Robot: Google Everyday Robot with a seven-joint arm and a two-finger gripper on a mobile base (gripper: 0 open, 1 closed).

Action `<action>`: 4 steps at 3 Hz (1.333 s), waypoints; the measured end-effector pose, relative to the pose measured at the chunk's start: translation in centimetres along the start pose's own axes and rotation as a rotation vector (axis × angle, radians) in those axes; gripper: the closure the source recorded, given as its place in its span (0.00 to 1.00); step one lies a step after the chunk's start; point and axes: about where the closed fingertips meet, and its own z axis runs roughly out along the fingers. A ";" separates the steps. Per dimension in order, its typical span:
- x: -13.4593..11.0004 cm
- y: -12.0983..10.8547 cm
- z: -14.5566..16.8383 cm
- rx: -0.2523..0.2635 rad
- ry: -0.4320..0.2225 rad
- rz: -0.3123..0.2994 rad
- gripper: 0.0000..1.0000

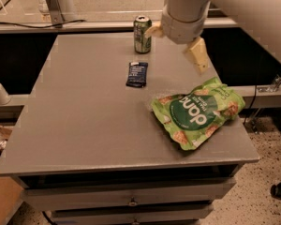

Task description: Pick rxbar blueberry

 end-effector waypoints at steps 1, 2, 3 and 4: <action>-0.3 -2.0 2.1 -0.054 -0.019 -0.101 0.00; -1.1 -3.7 4.4 -0.081 -0.073 -0.168 0.00; -2.3 -5.3 6.2 -0.084 -0.144 -0.226 0.00; -2.9 -6.6 7.2 -0.067 -0.215 -0.261 0.00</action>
Offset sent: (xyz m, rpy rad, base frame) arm 0.0424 0.0519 -0.0565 -0.0710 0.1979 0.2401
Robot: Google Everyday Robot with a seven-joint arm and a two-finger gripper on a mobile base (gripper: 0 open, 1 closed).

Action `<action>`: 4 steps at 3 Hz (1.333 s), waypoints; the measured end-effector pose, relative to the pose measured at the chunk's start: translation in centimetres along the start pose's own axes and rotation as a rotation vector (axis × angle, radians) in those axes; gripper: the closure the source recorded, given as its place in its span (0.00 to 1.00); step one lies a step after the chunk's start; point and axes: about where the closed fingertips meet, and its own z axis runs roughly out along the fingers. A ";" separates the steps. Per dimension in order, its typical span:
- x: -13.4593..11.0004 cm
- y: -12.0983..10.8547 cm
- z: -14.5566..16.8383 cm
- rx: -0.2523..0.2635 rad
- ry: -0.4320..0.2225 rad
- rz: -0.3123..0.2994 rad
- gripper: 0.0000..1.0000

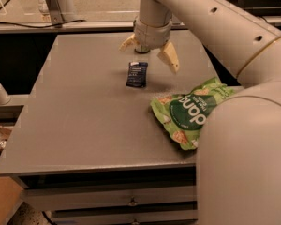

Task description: Pick rxbar blueberry

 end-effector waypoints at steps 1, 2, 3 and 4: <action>0.3 -0.6 0.6 0.035 -0.066 -0.023 0.00; 0.7 -0.8 1.3 0.055 -0.107 -0.041 0.00; 1.2 -0.7 2.4 0.047 -0.112 -0.046 0.00; 1.4 -0.5 3.7 0.013 -0.087 -0.044 0.00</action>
Offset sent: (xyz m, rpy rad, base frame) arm 0.0009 -0.0096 -0.0128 0.0974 0.1577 0.0902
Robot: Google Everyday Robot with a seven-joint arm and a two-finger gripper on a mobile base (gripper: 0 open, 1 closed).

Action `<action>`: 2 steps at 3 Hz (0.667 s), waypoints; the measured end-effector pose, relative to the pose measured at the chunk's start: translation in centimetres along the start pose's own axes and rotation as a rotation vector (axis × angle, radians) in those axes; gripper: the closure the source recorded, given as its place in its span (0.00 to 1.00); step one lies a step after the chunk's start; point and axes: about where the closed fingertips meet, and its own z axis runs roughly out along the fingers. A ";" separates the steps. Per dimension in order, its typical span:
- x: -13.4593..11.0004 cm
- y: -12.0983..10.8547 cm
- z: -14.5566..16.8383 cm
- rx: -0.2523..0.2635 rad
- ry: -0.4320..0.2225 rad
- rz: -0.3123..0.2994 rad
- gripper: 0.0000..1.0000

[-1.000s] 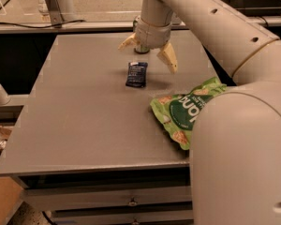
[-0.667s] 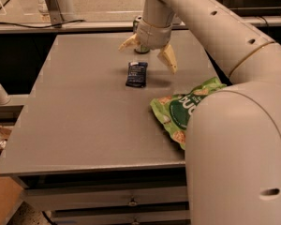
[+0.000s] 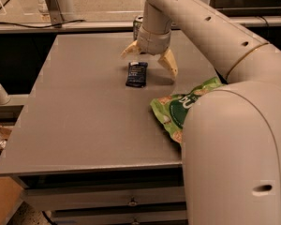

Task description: Pick rxbar blueberry

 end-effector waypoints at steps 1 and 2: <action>-0.3 0.1 1.2 -0.033 0.016 0.009 0.03; -0.9 0.2 2.2 -0.060 0.014 0.019 0.20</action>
Offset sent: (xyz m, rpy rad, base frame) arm -0.0261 0.0040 -0.0284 -0.1070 0.0632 -0.0313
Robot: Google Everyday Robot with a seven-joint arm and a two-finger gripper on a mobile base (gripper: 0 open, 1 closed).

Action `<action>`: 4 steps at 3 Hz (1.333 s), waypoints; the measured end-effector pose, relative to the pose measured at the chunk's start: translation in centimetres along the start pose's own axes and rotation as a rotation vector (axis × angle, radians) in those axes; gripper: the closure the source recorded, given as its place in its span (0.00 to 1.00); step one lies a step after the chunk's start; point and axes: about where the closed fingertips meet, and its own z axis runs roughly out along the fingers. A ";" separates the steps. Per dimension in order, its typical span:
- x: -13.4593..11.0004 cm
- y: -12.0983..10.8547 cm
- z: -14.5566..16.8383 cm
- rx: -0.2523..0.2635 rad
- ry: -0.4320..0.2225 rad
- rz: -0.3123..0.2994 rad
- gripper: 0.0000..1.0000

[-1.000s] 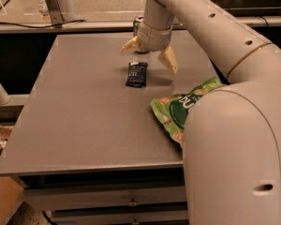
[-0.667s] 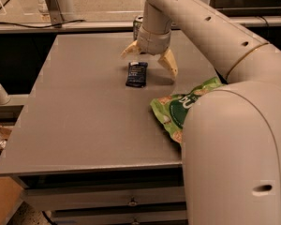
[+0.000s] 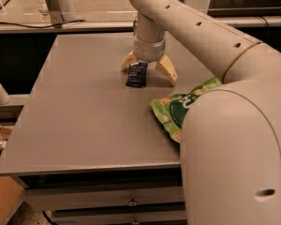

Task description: Pick rxbar blueberry

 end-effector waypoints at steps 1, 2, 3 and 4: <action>-0.1 -0.1 -0.2 -0.002 0.000 0.000 0.44; -0.1 -0.1 -1.1 -0.002 0.000 0.000 0.67; -0.1 -0.2 -1.9 -0.002 0.000 0.000 0.89; -0.1 -0.3 -2.4 -0.002 0.000 0.000 1.00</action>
Offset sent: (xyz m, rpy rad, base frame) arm -0.0275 0.0287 0.0409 -0.0294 -0.0193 0.0104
